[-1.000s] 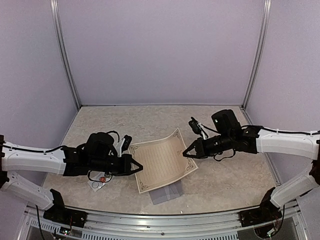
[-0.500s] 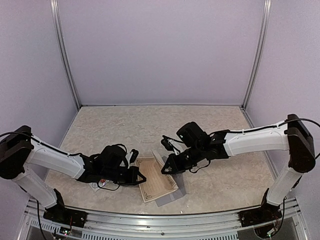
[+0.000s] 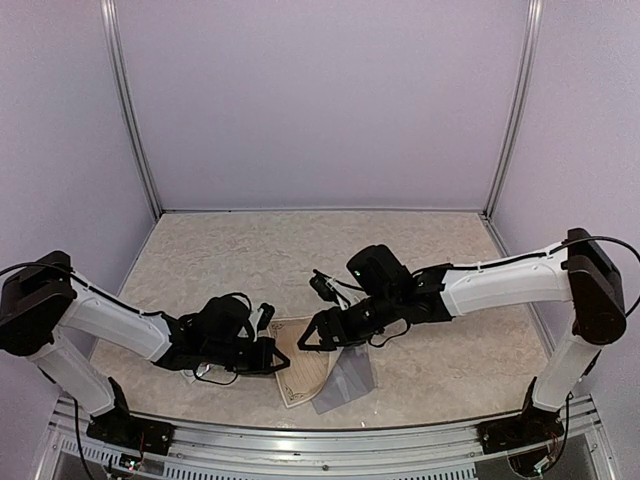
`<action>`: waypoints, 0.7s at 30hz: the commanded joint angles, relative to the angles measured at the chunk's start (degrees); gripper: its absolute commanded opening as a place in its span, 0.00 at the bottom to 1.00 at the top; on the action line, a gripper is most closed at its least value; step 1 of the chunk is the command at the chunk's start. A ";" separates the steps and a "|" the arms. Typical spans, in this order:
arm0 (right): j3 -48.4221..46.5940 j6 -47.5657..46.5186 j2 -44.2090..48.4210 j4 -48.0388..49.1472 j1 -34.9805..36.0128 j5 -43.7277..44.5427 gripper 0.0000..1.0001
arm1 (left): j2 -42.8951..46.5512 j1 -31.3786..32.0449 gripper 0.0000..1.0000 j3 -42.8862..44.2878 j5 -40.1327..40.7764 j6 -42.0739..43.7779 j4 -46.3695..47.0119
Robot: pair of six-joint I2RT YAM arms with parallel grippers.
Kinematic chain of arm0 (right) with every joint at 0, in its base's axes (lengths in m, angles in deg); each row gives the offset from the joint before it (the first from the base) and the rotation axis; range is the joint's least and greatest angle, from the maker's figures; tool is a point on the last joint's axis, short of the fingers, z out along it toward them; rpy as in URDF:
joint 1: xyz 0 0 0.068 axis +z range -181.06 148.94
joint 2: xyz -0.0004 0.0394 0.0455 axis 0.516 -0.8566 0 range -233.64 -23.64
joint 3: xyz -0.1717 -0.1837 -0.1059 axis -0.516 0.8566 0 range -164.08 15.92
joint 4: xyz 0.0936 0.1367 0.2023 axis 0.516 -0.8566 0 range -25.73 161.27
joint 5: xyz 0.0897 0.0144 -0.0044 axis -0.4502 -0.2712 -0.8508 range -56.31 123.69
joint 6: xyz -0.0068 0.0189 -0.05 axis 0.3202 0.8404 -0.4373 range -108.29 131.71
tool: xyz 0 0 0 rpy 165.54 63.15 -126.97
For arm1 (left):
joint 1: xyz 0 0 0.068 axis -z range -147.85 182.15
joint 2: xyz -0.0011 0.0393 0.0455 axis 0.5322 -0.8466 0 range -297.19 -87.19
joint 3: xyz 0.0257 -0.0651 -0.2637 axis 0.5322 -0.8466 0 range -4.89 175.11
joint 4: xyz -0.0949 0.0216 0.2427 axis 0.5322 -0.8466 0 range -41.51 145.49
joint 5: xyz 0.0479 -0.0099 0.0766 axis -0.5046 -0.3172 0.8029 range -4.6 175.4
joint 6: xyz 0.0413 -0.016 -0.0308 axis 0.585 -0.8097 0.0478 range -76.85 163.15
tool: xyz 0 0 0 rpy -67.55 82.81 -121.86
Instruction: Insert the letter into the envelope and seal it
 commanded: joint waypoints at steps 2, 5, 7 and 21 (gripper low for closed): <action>-0.36 -0.64 5.45 -1.51 -1.45 6.30 0.71 | -0.55 -0.89 0.00 -1.56 0.02 1.53 2.19; 1.27 -0.77 10.72 -3.28 -4.47 10.19 0.70 | -0.48 -0.93 0.00 -2.28 -0.26 2.18 2.96; 3.62 -0.97 13.91 -4.28 -7.37 11.93 0.70 | -0.54 -1.06 0.00 -2.59 -0.41 2.46 3.32; 12.76 -6.32 11.13 -9.18 -23.34 15.80 0.69 | -0.82 -1.38 0.00 -2.45 -1.20 3.13 4.01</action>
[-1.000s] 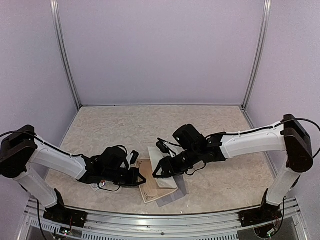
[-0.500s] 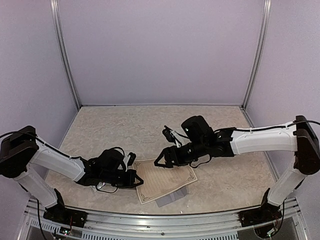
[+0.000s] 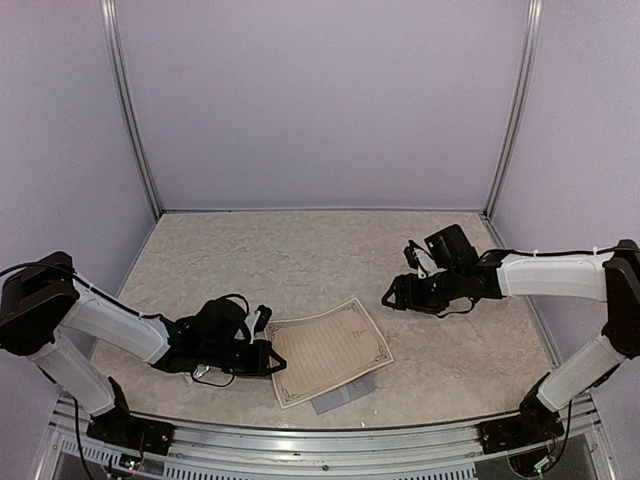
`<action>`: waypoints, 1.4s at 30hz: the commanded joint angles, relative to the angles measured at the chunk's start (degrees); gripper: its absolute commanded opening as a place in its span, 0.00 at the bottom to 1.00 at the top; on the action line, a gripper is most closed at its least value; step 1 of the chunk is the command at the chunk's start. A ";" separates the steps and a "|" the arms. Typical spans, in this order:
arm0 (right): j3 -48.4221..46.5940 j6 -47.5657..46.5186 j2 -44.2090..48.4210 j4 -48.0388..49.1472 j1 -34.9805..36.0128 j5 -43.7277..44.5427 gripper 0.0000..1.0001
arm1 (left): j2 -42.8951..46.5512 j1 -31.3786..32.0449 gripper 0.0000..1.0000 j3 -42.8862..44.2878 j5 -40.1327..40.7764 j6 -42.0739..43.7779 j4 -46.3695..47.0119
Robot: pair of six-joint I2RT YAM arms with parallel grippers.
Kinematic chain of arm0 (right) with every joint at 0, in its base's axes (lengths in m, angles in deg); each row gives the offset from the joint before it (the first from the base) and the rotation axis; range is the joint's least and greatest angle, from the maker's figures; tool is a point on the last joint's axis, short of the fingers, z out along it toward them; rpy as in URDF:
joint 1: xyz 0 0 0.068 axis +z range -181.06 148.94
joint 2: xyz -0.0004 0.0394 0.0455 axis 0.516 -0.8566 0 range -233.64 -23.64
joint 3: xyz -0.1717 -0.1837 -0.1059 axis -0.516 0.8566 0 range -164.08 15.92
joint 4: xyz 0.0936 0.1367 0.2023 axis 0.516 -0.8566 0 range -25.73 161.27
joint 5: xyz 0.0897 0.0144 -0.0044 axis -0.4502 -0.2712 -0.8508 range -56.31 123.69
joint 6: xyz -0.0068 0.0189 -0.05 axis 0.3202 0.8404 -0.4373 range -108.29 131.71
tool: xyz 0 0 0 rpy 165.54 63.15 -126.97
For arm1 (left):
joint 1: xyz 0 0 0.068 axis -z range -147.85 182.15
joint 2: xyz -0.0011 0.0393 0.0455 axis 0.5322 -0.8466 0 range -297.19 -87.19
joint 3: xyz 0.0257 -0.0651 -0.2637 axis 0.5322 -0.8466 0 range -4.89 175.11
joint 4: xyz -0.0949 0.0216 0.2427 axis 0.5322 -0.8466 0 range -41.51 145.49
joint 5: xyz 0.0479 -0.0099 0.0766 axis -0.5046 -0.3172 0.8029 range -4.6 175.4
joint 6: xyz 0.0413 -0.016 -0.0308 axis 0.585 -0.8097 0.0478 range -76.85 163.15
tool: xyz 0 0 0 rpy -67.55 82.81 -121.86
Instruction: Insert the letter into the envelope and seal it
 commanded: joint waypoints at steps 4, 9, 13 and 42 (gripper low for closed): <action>0.39 -4.76 -6.78 -1.73 -0.90 2.05 0.67 | -0.40 -0.32 0.00 -0.19 -0.84 1.42 1.24; -0.75 -8.34 -11.30 -1.21 -0.97 -0.90 0.67 | -0.35 -0.32 0.00 0.08 -1.12 1.82 1.14; -2.37 -11.62 -14.58 -1.40 -0.90 -3.80 0.67 | -0.35 -0.24 0.00 0.35 -1.15 2.17 1.14; -4.31 -1.51 -16.47 21.28 9.53 -29.07 0.67 | 0.52 0.38 0.00 1.03 -1.64 4.09 1.09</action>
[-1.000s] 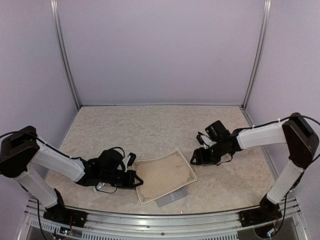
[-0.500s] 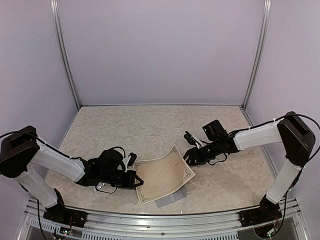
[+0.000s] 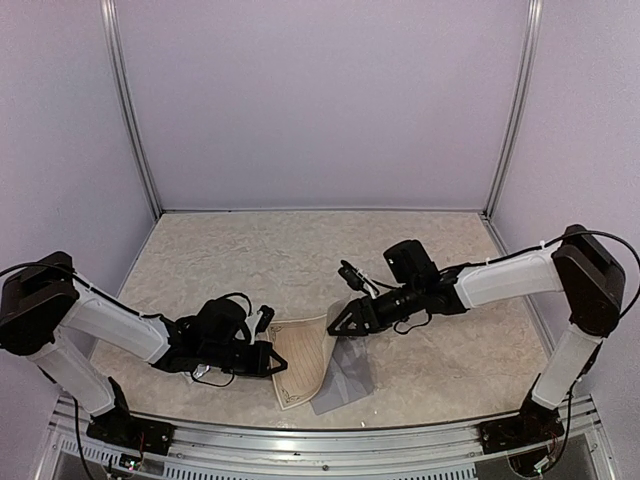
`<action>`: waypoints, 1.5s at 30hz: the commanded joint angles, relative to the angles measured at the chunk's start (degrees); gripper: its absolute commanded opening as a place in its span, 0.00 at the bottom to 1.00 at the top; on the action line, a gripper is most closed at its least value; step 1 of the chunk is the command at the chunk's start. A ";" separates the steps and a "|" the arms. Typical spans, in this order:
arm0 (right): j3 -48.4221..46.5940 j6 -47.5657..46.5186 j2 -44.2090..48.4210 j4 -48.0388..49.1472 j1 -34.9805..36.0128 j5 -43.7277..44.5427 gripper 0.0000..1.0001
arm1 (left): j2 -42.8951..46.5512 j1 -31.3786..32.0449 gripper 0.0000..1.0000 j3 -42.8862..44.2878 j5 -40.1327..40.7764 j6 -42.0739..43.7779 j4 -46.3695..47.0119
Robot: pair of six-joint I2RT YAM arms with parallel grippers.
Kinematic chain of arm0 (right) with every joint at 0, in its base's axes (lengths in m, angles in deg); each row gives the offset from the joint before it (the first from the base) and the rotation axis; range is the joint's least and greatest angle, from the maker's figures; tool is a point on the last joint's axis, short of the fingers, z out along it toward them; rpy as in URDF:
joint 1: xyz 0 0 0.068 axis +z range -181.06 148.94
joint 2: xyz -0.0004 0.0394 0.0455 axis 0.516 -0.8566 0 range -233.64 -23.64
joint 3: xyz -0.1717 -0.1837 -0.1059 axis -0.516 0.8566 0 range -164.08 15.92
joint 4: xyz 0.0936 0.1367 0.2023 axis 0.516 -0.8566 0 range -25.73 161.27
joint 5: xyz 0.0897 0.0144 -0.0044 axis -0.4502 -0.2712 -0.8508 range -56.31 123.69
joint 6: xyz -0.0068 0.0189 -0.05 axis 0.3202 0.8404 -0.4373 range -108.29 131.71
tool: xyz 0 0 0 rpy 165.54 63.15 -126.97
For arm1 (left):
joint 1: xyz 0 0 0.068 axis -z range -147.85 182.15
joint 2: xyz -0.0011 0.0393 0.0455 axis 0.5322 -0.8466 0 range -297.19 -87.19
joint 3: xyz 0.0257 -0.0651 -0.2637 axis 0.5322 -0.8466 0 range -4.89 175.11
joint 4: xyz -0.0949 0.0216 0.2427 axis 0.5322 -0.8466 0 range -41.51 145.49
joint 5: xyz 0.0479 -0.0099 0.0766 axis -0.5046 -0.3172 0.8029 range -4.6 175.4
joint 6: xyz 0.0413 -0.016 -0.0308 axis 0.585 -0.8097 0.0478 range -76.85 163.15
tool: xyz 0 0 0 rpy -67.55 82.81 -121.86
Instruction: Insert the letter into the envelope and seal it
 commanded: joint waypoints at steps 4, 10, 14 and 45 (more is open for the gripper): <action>-2.05 10.14 -5.33 5.57 0.87 0.57 0.78 | 0.62 0.51 0.00 0.96 -0.36 1.62 1.36; -1.46 16.20 -7.75 6.52 0.87 3.54 0.81 | 1.26 0.60 0.00 0.71 0.20 1.69 1.22; 1.23 19.94 -8.00 12.13 0.61 3.09 0.83 | 1.53 0.60 0.00 0.27 0.34 1.71 1.02; 1.47 14.12 -6.98 21.01 0.53 -0.34 0.79 | 2.40 -0.02 0.00 -0.89 -1.01 2.14 1.98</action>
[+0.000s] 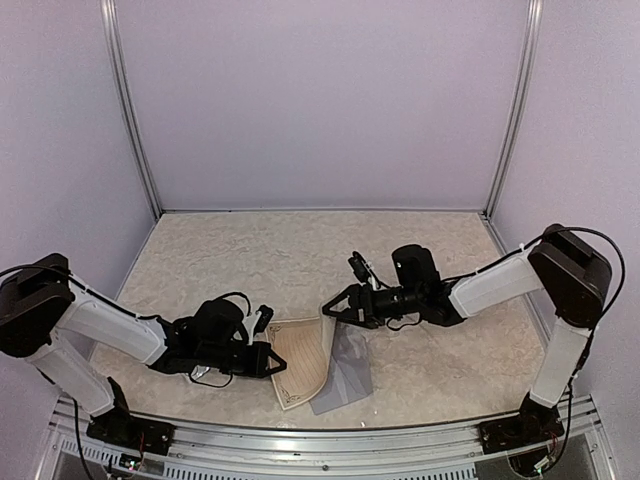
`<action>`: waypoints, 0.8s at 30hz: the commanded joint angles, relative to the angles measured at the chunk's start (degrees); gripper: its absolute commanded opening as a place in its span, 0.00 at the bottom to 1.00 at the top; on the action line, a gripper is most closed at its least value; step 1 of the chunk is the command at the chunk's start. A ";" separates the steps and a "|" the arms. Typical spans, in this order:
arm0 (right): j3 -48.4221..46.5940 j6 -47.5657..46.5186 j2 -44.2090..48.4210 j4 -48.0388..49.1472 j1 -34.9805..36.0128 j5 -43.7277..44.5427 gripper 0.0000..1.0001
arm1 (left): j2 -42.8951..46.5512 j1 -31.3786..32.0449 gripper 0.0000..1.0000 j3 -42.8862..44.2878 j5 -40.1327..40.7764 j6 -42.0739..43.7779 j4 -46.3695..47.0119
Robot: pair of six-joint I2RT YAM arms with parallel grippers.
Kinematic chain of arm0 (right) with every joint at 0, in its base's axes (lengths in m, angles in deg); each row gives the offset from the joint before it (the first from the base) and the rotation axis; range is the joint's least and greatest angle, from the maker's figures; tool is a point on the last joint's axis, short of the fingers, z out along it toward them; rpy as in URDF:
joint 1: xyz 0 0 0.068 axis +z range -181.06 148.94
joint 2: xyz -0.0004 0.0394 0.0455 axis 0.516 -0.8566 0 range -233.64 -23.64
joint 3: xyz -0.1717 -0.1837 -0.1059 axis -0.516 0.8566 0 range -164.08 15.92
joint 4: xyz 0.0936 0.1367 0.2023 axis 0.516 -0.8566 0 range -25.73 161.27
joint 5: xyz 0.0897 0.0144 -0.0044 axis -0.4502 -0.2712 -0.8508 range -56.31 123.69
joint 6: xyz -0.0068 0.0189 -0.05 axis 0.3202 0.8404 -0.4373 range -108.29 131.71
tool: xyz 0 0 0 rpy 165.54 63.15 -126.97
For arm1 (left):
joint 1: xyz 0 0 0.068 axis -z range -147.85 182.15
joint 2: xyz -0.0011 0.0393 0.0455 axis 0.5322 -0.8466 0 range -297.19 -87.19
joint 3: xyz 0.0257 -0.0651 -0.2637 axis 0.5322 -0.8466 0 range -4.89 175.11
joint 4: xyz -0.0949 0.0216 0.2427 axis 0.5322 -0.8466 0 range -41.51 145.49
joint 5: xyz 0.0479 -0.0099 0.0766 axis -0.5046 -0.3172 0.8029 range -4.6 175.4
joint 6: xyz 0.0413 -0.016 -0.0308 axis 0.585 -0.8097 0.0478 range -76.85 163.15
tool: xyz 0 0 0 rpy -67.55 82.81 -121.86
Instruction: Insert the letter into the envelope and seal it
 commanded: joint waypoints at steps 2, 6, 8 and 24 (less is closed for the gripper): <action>-7.14 -10.84 -2.54 -9.64 3.45 -2.89 0.75 | 0.92 -0.28 0.00 0.35 -1.02 1.41 1.35; -11.45 -15.64 -4.46 -18.41 5.35 -0.76 0.67 | 0.91 -0.36 0.00 0.40 -0.97 1.52 1.35; -12.49 -16.92 -5.19 -20.62 6.16 0.16 0.64 | 0.82 -0.36 0.00 0.41 -1.02 1.55 1.35; -14.31 -20.51 -7.29 -27.63 10.69 4.36 0.60 | 0.34 -0.78 0.04 0.40 -0.94 -0.38 1.53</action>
